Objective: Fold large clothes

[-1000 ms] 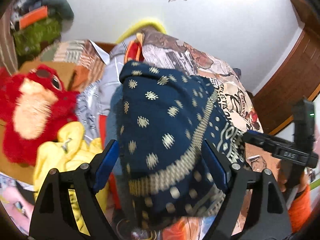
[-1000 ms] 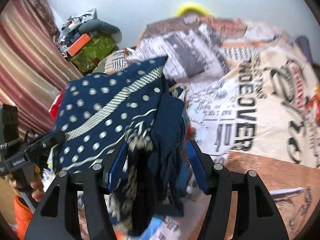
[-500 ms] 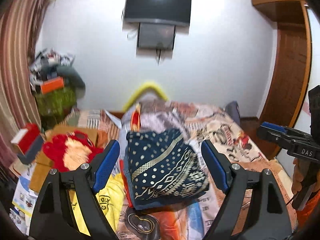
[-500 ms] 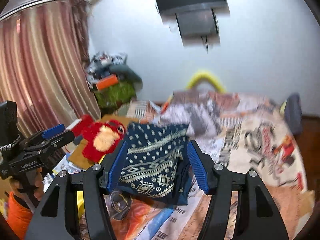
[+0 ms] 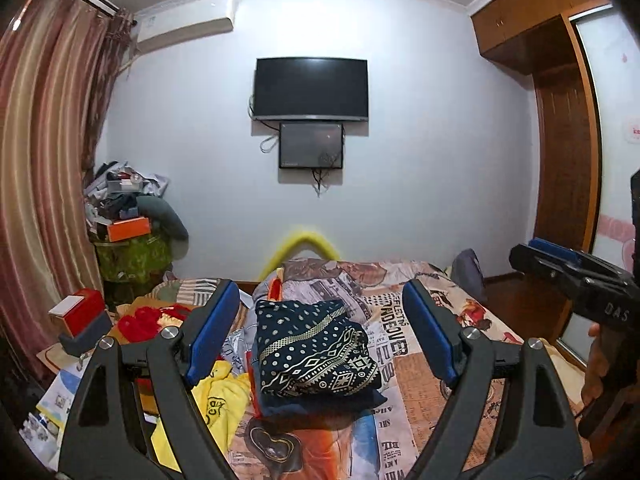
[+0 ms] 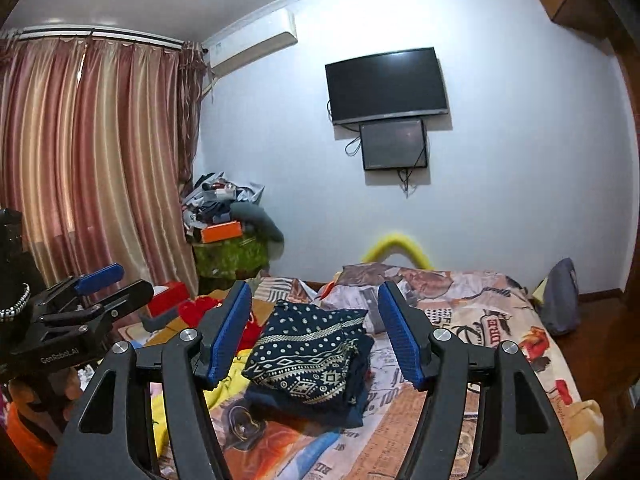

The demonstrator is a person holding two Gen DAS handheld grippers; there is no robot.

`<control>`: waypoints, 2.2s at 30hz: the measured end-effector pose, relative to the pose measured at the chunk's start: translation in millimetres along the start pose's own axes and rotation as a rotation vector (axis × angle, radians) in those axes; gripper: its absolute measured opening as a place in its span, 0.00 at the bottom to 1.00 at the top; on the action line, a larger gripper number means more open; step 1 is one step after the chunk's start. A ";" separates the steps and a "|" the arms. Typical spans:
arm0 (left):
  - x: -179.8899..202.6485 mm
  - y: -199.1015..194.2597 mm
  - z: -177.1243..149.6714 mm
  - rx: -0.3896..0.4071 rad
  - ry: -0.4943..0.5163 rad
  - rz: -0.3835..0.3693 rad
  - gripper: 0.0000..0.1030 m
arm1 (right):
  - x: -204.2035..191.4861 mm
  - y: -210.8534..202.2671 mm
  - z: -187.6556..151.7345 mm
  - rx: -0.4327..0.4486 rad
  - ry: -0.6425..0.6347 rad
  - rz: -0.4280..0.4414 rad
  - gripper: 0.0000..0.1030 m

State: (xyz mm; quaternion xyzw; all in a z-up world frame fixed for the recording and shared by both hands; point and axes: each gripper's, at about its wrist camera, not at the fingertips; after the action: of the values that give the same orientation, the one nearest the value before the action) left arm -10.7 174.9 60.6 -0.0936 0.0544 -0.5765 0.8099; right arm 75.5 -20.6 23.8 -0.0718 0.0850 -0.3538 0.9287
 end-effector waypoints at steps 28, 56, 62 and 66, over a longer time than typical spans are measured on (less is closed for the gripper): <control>2.7 -14.5 -33.0 -0.006 -0.036 0.072 0.99 | -16.0 -8.9 -26.5 0.010 -0.073 -0.084 0.97; 0.9 4.9 -43.3 -0.053 -0.034 0.079 0.99 | -0.9 -11.3 -30.8 -0.031 -0.012 -0.087 0.98; 0.1 6.3 -45.1 -0.054 -0.032 0.077 0.99 | 1.0 -11.1 -30.5 -0.032 -0.001 -0.087 0.98; -1.4 7.2 -45.7 -0.056 -0.032 0.076 0.99 | 2.2 -10.5 -32.8 -0.036 0.003 -0.086 0.98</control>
State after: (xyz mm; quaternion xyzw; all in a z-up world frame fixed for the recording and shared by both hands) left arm -13.5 174.5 14.3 -0.1234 0.0608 -0.5420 0.8291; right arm 63.6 -32.2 -6.4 -0.0917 0.0897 -0.3921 0.9109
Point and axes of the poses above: each gripper's, at about its wrist camera, not at the fingertips, and y roughly the way its jaws point, x to its right, z to its top, and after that the axes turned 1 degree about -z, right-handed
